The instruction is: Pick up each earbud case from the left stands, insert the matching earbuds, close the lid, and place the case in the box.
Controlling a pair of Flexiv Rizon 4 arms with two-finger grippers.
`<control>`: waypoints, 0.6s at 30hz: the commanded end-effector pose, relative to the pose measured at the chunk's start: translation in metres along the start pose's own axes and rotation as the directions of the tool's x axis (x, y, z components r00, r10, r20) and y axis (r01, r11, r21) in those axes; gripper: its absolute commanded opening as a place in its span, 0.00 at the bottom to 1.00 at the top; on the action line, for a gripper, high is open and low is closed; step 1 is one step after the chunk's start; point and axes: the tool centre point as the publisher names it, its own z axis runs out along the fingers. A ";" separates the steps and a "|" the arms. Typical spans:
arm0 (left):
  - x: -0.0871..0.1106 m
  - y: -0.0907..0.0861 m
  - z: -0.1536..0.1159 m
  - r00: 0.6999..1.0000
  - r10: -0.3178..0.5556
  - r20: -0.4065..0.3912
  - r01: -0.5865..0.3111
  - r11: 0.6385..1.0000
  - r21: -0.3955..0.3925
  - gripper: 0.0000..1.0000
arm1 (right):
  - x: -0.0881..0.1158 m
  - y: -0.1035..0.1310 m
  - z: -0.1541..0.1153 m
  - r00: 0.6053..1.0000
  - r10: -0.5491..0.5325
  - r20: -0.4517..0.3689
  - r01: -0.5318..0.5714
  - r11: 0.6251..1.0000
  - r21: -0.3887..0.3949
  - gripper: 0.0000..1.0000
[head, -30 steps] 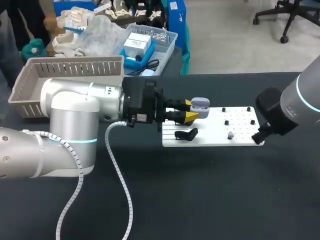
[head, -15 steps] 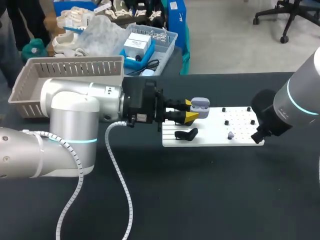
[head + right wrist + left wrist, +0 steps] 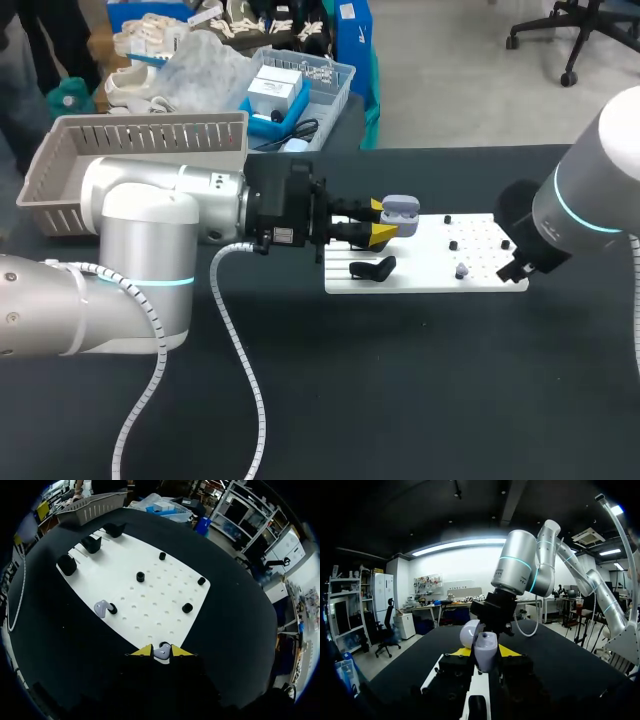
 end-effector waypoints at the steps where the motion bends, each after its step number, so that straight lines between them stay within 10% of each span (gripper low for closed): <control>1: 0.000 0.000 0.000 1.000 0.000 0.001 0.000 1.000 -0.001 0.00 | 0.004 0.004 0.002 1.000 0.002 0.010 -0.003 0.983 0.182 0.10; 18: 0.000 0.000 0.000 1.000 0.000 0.001 0.000 1.000 -0.001 0.00 | -0.027 0.003 -0.070 0.986 0.073 0.152 -0.097 0.983 0.156 0.00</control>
